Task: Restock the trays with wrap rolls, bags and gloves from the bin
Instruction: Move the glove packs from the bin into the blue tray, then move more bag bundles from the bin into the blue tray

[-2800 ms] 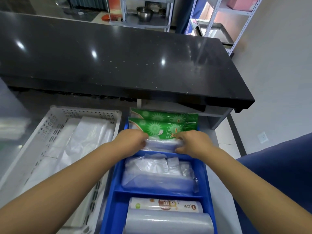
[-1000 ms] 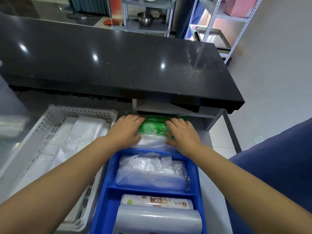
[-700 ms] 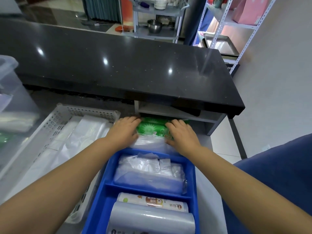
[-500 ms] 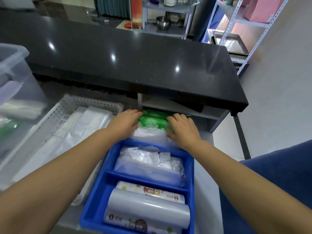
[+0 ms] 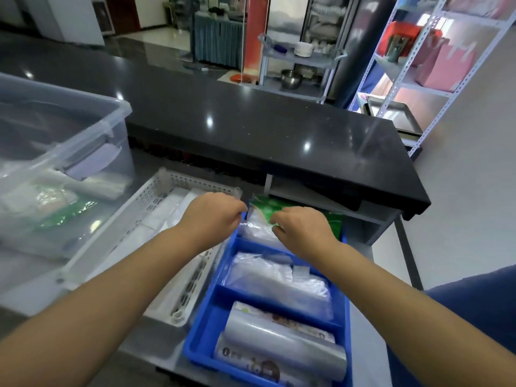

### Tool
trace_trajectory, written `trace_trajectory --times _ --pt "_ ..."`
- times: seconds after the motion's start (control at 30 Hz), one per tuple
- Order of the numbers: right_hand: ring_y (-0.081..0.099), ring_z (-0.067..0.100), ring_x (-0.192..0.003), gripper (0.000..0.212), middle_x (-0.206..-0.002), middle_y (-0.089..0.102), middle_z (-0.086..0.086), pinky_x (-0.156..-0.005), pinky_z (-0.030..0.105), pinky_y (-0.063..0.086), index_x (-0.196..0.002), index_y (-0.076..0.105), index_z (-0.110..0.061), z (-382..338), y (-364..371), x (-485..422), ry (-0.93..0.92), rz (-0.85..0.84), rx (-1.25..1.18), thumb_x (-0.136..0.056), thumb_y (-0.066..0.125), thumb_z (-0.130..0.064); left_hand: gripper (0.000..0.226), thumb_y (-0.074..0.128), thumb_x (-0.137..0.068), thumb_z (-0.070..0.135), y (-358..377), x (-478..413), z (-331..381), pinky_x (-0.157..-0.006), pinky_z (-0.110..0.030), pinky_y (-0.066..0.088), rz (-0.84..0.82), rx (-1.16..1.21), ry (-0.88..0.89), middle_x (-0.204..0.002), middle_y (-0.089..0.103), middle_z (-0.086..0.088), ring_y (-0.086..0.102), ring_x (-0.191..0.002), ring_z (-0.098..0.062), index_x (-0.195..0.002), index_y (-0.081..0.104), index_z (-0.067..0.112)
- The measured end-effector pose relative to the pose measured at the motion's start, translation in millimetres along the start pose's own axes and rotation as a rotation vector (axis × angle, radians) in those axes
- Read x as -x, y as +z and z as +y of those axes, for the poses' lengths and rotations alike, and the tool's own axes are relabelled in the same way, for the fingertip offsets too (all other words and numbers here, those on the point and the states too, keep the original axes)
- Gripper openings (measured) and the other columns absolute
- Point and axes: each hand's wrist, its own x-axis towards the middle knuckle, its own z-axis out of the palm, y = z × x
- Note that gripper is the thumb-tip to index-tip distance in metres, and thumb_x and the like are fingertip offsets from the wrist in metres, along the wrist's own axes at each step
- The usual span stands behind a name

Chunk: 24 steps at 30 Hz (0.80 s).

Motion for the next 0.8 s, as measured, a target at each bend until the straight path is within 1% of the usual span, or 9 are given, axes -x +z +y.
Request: trace_trajectory --times 0.1,0.17,0.27,0.37,0.47,0.57,0.63,0.7,0.8 --pt "0.061 0.028 -0.08 0.022 -0.089 0.067 0.002 -0.056 0.03 0.037 -0.093 0.064 -0.018 -45.3 -18.4 -17.1 -0.043 0.024 0.062 -0.09 0.044 -0.027 0.028 0.045 -0.089 0.027 -33.5 27.4 -26.2 -0.072 -0.037 0.051 0.058 0.014 -0.001 -0.099 0.071 0.0 0.063 -0.091 -0.024 -0.104 0.068 0.023" --pt "0.061 0.029 -0.076 0.022 -0.085 0.067 0.003 -0.053 0.029 0.03 -0.087 0.061 -0.017 -79.3 -31.7 -28.9 -0.067 0.029 0.111 -0.091 0.042 -0.028 0.026 0.048 -0.087 0.027 -59.1 51.0 -47.3 -0.068 -0.035 0.05 0.106 -0.007 0.035 -0.093 0.072 -0.003 0.064 -0.085 -0.027 -0.1 0.069 0.018" --pt "0.062 0.031 -0.075 0.023 -0.08 0.065 0.004 -0.053 0.029 0.032 -0.084 0.059 -0.017 -133.9 -50.4 -45.4 -0.089 0.048 0.156 -0.092 0.043 -0.031 0.018 0.056 -0.086 0.023 -100.5 91.9 -82.1 -0.055 -0.032 0.047 0.16 -0.096 0.076 -0.074 0.069 -0.005 0.062 -0.065 -0.026 -0.083 0.07 0.013" --pt "0.063 0.028 -0.073 0.023 -0.078 0.066 0.001 -0.053 0.028 0.035 -0.086 0.06 -0.02 -191.3 -65.2 -62.1 -0.086 0.086 0.184 -0.091 0.043 -0.035 0.018 0.06 -0.083 0.019 -135.3 134.2 -118.4 -0.044 -0.029 0.041 0.223 -0.137 0.105 -0.059 0.061 -0.004 0.052 -0.051 -0.023 -0.067 0.064 0.011" --pt "0.063 0.026 -0.071 0.025 -0.079 0.068 -0.001 -0.052 0.027 0.037 -0.088 0.062 -0.022 -243.6 -75.0 -77.5 -0.067 0.129 0.198 -0.091 0.042 -0.036 0.021 0.054 -0.086 0.024 -159.7 170.2 -153.0 -0.049 -0.032 0.045 0.242 -0.149 0.116 -0.064 0.064 -0.003 0.055 -0.057 -0.023 -0.072 0.066 0.013" --pt "0.06 0.024 -0.063 0.027 -0.07 0.065 0.0 -0.049 0.027 0.034 -0.079 0.062 -0.02 -284.9 -83.6 -91.4 -0.047 0.162 0.225 -0.091 0.042 -0.032 0.023 0.052 -0.087 0.023 -180.8 197.8 -189.2 -0.051 -0.029 0.042 0.279 -0.15 0.121 -0.065 0.064 -0.004 0.055 -0.057 -0.023 -0.074 0.067 0.013" --pt "0.056 0.023 -0.055 0.03 -0.062 0.061 0.0 -0.048 0.027 0.037 -0.07 0.061 -0.017 -308.7 -90.9 -101.1 -0.055 0.224 0.227 -0.092 0.043 -0.026 0.022 0.053 -0.087 0.022 -191.3 210.6 -215.5 -0.051 -0.029 0.044 0.3 -0.139 0.107 -0.065 0.066 -0.005 0.055 -0.055 -0.022 -0.075 0.068 0.012" --pt "0.052 0.023 -0.047 0.031 -0.054 0.057 0.001 -0.046 0.027 0.04 -0.063 0.061 -0.014 -328.5 -98.2 -112.5 -0.086 0.332 0.173 -0.091 0.05 -0.021 0.025 0.05 -0.089 0.023 -199.0 217.9 -241.5 -0.054 -0.031 0.049 0.318 -0.128 0.083 -0.07 0.069 -0.005 0.059 -0.058 -0.023 -0.079 0.07 0.012" --pt "0.05 0.024 -0.044 0.03 -0.051 0.057 0.003 -0.045 0.028 0.042 -0.062 0.063 -0.012 -351.1 -106.2 -135.6 -0.124 0.404 0.106 -0.09 0.053 -0.018 0.021 0.053 -0.087 0.019 -206.9 221.4 -280.1 -0.056 -0.031 0.05 0.381 -0.131 0.033 -0.071 0.07 -0.005 0.062 -0.063 -0.026 -0.081 0.071 0.012"
